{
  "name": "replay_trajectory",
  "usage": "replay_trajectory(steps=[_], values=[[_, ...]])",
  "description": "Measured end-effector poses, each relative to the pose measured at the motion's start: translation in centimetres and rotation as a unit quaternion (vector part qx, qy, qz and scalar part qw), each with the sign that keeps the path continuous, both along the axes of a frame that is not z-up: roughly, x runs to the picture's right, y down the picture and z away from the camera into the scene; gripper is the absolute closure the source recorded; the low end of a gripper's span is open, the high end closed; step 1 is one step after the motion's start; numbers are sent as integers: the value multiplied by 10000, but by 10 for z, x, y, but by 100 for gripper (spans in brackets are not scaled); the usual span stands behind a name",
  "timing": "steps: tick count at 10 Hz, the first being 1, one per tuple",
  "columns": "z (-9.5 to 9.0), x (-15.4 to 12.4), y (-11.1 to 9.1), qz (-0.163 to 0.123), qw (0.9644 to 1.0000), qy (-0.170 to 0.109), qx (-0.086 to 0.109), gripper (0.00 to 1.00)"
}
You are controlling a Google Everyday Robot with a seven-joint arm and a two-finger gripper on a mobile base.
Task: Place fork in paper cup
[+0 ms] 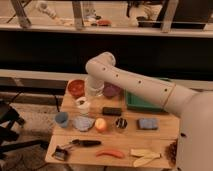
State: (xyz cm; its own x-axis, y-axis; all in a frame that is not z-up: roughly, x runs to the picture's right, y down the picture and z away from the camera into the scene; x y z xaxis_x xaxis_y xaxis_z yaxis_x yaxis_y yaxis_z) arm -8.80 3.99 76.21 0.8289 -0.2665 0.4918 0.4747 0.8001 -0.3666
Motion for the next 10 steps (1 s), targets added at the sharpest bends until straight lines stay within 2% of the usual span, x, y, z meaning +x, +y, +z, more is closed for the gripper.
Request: replay_trajectory(steps=[5,10], values=[[10,-13,3,-72,9999,-117,1,100],[31,-23,3,-229,9995,-232,-11,100]])
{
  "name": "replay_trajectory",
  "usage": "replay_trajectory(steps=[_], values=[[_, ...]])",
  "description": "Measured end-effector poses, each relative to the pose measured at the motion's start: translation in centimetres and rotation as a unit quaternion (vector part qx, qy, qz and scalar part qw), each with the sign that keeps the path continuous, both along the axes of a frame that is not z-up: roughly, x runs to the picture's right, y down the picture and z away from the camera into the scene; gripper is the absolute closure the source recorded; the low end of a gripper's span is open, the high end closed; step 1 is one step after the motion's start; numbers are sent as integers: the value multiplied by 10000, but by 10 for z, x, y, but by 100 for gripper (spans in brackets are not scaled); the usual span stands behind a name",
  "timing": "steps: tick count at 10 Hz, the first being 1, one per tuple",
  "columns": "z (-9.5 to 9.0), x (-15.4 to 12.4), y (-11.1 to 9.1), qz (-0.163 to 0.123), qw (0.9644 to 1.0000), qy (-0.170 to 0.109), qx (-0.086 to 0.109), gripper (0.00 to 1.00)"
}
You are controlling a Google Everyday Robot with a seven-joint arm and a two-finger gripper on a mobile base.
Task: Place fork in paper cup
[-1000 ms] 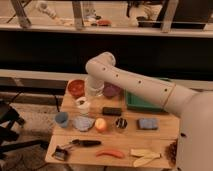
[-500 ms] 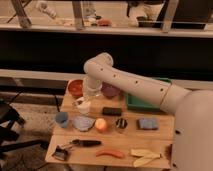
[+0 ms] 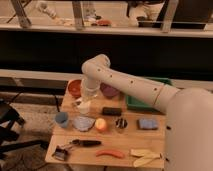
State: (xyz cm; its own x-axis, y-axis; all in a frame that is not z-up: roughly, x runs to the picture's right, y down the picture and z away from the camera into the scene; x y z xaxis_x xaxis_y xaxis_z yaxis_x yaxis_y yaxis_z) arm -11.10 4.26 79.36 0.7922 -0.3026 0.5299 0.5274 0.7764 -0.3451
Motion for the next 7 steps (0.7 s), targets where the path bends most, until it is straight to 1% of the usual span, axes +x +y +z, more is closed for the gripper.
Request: replay_trajectory(steps=[4,7], values=[[10,-4,-6,-43,10000,-54,30,100],[15,-14,-7,-86,9999,-146,23,100]])
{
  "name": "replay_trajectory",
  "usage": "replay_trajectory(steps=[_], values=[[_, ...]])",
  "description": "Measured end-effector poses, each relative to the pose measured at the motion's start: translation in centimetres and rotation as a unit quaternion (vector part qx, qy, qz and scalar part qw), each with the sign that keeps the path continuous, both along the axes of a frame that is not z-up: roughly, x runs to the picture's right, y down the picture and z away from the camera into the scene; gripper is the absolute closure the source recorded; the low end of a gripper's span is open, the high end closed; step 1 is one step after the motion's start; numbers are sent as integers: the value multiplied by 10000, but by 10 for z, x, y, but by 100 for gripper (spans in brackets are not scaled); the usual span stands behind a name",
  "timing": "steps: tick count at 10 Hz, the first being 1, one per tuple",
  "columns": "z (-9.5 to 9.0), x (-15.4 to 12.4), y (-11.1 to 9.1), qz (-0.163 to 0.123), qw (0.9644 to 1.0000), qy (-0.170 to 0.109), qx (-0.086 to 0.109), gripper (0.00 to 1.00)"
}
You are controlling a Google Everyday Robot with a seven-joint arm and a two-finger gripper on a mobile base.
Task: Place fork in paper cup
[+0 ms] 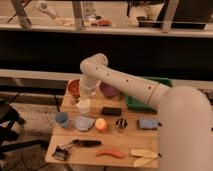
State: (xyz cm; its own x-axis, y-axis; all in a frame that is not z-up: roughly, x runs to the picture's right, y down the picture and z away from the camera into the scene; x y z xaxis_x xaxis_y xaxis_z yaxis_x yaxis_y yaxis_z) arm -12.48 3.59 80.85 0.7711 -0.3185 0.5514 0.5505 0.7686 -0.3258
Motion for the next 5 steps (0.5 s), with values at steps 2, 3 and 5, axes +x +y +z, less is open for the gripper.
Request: replay_trajectory(steps=[2,3,5], values=[[2,-5,2,-25,10000,-49,-33,100],[2,-6,3,-36,10000,-72,-56,100],[2,-9,5,-35,9998,-126,-115,100]])
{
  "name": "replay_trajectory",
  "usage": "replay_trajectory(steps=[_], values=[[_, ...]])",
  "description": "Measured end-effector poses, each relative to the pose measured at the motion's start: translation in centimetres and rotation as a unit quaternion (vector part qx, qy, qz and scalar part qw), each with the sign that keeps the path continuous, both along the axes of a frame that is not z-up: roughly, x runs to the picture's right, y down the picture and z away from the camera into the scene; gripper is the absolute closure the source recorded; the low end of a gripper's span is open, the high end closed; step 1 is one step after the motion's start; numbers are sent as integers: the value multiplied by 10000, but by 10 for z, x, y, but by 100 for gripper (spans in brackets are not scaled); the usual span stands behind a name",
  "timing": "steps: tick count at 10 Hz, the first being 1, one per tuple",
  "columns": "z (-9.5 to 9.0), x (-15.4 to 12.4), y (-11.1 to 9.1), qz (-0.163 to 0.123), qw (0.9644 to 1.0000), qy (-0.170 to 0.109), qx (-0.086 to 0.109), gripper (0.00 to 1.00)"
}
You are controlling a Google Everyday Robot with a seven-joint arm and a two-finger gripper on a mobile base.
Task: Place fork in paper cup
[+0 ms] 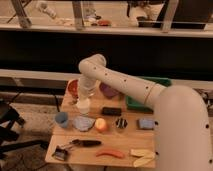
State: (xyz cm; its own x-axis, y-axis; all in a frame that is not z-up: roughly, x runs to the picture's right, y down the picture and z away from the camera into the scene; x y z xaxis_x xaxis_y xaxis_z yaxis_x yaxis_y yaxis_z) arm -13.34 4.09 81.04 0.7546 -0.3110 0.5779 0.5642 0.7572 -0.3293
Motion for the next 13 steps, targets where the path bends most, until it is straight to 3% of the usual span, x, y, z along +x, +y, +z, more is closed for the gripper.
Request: replay_trajectory(steps=[8,13], values=[[9,2,16,62,9993,-147,-324,100],[17,2,17,75,9991,-164,-396,100]])
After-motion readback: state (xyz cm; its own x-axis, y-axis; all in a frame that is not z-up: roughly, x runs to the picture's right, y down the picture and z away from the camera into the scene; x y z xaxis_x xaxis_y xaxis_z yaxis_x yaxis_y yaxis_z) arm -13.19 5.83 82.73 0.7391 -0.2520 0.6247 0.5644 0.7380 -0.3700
